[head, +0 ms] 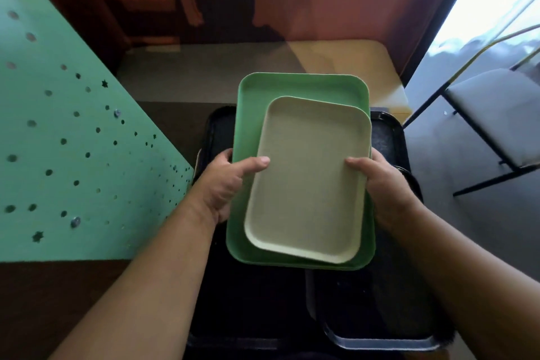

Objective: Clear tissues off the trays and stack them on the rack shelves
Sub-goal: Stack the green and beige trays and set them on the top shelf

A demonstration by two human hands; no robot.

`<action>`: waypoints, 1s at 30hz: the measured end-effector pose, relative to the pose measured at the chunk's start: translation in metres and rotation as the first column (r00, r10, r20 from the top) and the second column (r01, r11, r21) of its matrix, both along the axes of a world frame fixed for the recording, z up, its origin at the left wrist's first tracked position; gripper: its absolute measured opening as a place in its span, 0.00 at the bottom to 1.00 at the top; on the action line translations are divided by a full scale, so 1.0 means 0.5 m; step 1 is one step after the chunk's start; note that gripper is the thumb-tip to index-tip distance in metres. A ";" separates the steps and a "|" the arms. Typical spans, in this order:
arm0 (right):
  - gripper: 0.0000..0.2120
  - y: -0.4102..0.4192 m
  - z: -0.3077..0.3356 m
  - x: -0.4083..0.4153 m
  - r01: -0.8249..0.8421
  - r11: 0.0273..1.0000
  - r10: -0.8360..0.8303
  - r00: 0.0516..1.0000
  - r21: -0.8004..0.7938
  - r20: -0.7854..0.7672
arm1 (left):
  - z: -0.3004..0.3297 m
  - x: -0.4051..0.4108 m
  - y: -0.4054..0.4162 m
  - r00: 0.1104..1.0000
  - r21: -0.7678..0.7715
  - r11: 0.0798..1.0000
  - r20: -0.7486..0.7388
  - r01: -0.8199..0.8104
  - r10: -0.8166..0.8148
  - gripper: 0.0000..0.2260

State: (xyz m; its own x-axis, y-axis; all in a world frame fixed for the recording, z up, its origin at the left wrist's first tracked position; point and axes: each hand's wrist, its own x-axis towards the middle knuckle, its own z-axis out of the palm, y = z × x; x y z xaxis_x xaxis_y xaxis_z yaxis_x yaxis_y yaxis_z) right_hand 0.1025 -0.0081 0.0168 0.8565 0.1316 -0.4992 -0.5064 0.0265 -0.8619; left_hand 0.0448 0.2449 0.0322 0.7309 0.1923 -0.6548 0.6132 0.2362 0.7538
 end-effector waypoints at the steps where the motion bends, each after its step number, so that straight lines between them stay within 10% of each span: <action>1: 0.12 -0.020 0.008 -0.010 0.007 1.000 -0.007 1.000 0.005 0.030 | 0.009 -0.002 -0.018 0.999 -0.023 0.999 0.012 0.037 -0.037 0.32; 9: 0.30 -0.216 0.035 -0.066 -0.006 0.999 0.017 0.976 -0.052 0.217 | 0.021 -0.035 -0.191 0.963 0.148 0.980 0.216 0.129 -0.160 0.36; 17: 0.35 -0.359 0.033 -0.068 -0.177 0.927 0.304 0.873 -0.332 0.381 | -0.051 -0.106 -0.337 0.923 0.443 0.878 0.384 -0.179 -0.006 0.33; 30: 0.33 -0.412 -0.009 -0.124 -0.156 0.842 0.407 0.813 -0.517 0.417 | -0.084 -0.137 -0.400 0.878 0.398 0.880 0.477 -0.260 0.044 0.31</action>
State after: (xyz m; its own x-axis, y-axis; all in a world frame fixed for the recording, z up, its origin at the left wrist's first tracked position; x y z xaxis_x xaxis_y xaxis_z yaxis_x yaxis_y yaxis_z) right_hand 0.0403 -0.2143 0.0123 0.9558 0.2818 -0.0844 0.0677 -0.4901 -0.8691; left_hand -0.0236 0.0451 -0.0099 0.8549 0.5113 -0.0876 0.1732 -0.1222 0.9773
